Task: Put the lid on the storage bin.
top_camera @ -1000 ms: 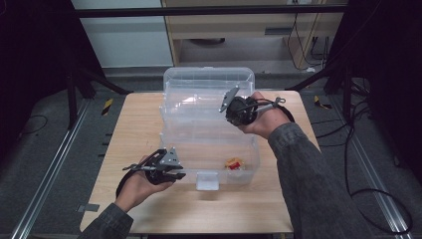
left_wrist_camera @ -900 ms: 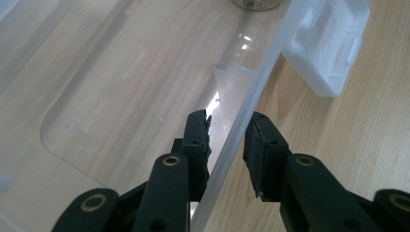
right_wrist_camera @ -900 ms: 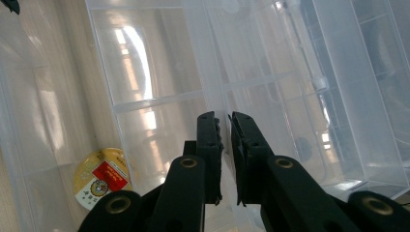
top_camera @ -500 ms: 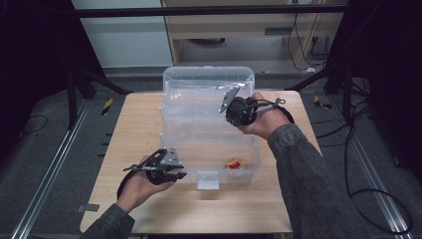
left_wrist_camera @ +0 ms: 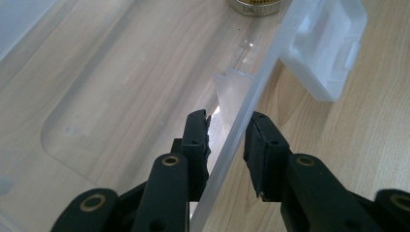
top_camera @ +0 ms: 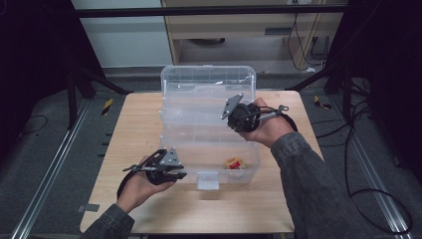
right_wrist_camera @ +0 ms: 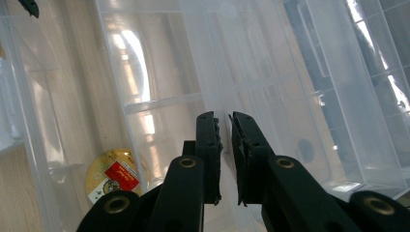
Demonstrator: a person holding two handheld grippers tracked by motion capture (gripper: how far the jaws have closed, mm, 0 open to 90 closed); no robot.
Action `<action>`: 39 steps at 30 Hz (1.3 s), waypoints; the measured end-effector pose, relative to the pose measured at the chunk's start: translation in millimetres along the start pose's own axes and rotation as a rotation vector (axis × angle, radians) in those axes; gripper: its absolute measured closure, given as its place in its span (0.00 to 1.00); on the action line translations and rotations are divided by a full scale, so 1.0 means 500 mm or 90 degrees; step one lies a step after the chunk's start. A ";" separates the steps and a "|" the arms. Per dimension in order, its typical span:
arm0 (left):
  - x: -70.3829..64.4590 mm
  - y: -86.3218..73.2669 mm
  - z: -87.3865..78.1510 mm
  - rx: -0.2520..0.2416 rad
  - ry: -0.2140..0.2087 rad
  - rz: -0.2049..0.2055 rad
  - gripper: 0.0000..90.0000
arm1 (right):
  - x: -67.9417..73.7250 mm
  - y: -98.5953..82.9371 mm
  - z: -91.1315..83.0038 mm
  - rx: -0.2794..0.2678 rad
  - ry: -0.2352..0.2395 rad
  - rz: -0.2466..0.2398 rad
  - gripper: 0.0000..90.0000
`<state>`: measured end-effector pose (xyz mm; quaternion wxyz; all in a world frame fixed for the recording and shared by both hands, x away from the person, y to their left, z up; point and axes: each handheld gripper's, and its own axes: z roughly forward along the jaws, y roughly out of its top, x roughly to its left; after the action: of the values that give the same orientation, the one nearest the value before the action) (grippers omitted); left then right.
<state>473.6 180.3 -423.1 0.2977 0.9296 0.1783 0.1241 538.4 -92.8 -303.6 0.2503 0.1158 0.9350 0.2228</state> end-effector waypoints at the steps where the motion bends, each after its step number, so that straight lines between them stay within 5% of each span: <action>1: 0.000 0.000 0.000 -0.001 0.001 -0.001 0.78 | 0.003 -0.001 -0.001 -0.001 -0.001 0.000 0.91; 24: -0.003 0.000 0.000 -0.009 0.007 -0.008 0.77 | 0.024 -0.009 -0.006 -0.008 -0.013 -0.007 0.90; 39: -0.003 0.011 0.009 -0.019 0.018 -0.017 0.77 | 0.002 -0.009 0.004 -0.013 -0.016 0.002 0.89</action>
<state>475.1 173.1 -423.7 0.3106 0.9209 0.1926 0.1357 537.9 -95.8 -307.7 0.2626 0.1176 0.9294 0.2313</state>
